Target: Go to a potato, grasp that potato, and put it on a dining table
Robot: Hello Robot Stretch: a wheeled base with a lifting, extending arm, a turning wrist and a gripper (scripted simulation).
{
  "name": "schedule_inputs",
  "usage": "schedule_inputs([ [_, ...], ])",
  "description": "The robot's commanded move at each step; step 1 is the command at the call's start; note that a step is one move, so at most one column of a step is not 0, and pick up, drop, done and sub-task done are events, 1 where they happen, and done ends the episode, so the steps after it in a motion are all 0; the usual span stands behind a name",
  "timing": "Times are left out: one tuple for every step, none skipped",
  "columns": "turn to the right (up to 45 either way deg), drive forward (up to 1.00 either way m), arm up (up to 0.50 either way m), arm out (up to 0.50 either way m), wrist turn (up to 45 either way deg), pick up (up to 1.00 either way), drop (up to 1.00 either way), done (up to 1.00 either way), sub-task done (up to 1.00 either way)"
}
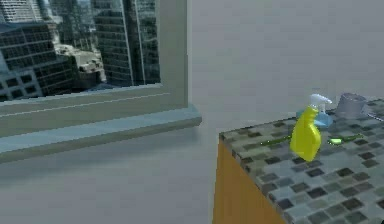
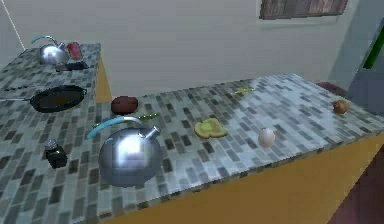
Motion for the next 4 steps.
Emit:
schedule_inputs([
  [-15.0,0.0,0.0,0.0,0.0,0.0,0.0,0.0,0.0],
  [0.0,0.0,0.5,0.0,0.0,0.0,0.0,0.0,0.0],
  [0.0,0.0,0.38,0.0,0.0,0.0,0.0,0.0,0.0],
  [0.0,0.0,0.0,0.48,0.0,0.0,0.0,0.0,0.0],
])
